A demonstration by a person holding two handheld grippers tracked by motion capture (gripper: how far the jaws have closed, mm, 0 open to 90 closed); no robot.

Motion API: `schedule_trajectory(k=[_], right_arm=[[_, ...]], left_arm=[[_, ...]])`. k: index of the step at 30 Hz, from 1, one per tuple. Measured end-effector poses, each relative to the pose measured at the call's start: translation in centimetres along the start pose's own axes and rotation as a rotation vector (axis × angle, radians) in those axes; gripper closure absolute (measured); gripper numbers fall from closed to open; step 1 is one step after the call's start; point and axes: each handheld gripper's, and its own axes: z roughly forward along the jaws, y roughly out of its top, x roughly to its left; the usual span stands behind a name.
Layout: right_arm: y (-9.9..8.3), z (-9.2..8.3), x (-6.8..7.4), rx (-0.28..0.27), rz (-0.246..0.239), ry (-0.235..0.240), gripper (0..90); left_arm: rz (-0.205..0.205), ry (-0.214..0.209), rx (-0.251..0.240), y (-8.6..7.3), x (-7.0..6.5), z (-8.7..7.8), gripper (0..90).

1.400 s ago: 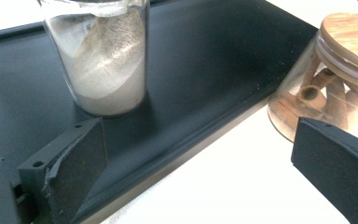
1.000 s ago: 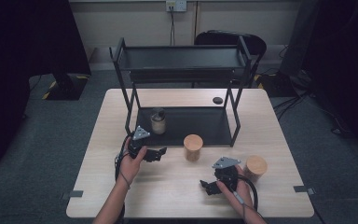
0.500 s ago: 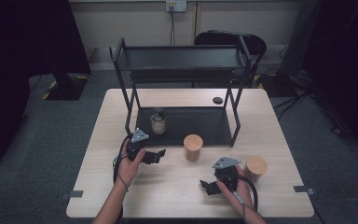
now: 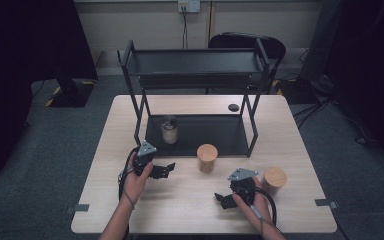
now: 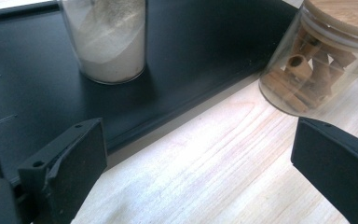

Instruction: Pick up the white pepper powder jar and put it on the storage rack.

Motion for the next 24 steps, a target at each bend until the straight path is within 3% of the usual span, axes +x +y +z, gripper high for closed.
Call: schedule_trajectory(k=[24], right_arm=[[0.0,0.0,0.0,0.0,0.0,0.0,0.0]], left_arm=[[-0.011,0.01,0.004,-1.5,0.2,-1.0,3.1]])
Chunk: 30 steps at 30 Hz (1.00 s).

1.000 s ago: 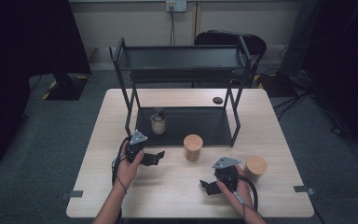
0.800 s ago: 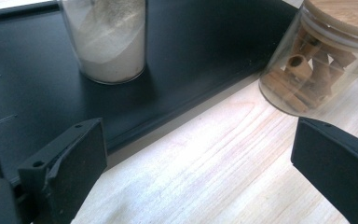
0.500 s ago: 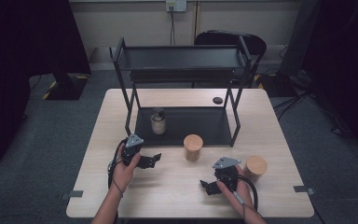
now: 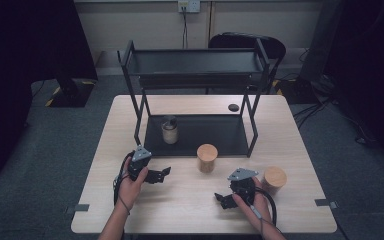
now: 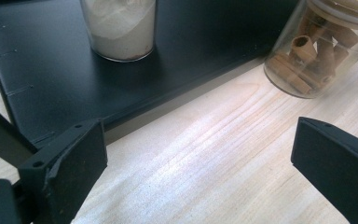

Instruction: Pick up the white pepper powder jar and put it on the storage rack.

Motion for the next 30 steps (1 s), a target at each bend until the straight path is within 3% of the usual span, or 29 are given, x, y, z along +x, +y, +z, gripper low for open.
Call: schedule_trajectory(k=[30], right_arm=[[0.0,0.0,0.0,0.0,0.0,0.0,0.0]], left_arm=[[0.001,0.032,0.002,-1.1,0.7,-2.2,3.1]])
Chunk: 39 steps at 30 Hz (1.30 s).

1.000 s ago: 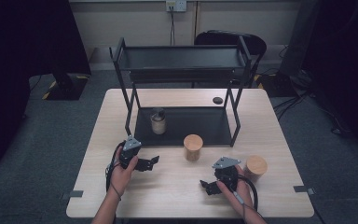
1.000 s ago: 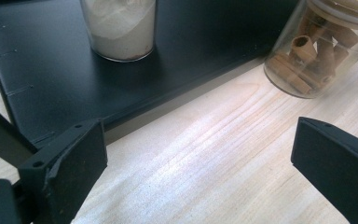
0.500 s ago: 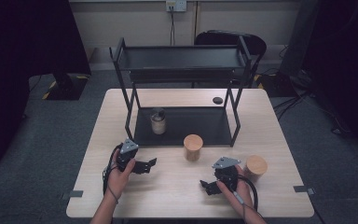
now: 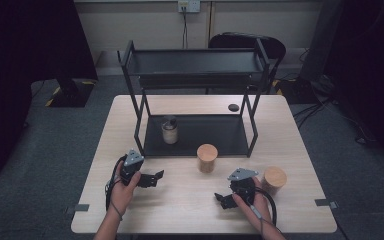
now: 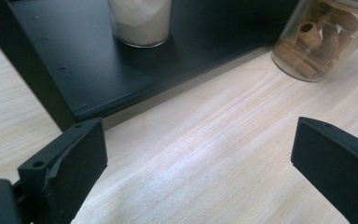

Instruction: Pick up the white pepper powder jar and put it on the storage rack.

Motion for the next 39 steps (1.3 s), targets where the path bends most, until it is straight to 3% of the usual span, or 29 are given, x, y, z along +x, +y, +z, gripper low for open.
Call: schedule_trajectory(k=[25,39], right_arm=[[0.0,0.0,0.0,0.0,0.0,0.0,0.0],[0.0,0.0,0.0,0.0,0.0,0.0,0.0]], left_arm=[[-0.016,0.03,0.005,-1.4,1.0,-1.9,3.2],[-0.013,0.074,0.032,-2.6,1.5,-3.0,3.1]])
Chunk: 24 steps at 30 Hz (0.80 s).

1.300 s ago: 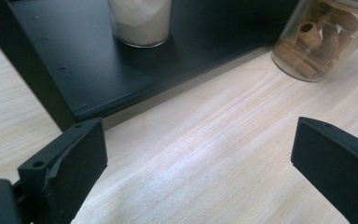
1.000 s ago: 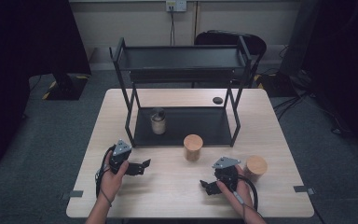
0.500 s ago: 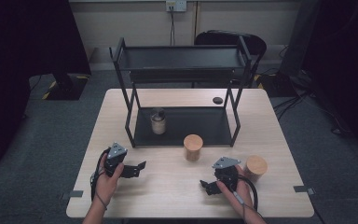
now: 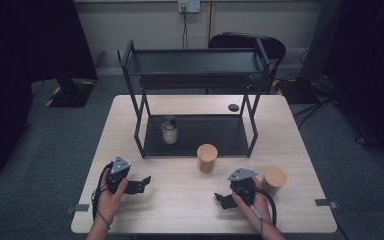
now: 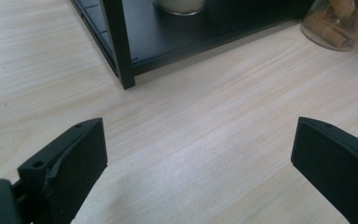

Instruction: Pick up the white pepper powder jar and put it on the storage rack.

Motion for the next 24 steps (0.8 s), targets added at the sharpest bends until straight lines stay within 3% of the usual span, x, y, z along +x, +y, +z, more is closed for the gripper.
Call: schedule_trajectory(k=[7,15,24], right_arm=[[0.0,0.0,0.0,0.0,0.0,0.0,0.0],[0.0,0.0,0.0,0.0,0.0,0.0,0.0],[0.0,0.0,0.0,0.0,0.0,0.0,0.0]], left_arm=[[-0.008,0.017,0.018,-0.7,0.2,-0.7,3.2],[0.014,0.052,0.063,-1.9,0.4,-1.6,3.2],[0.078,0.081,0.124,-2.4,0.0,-1.5,3.2]])
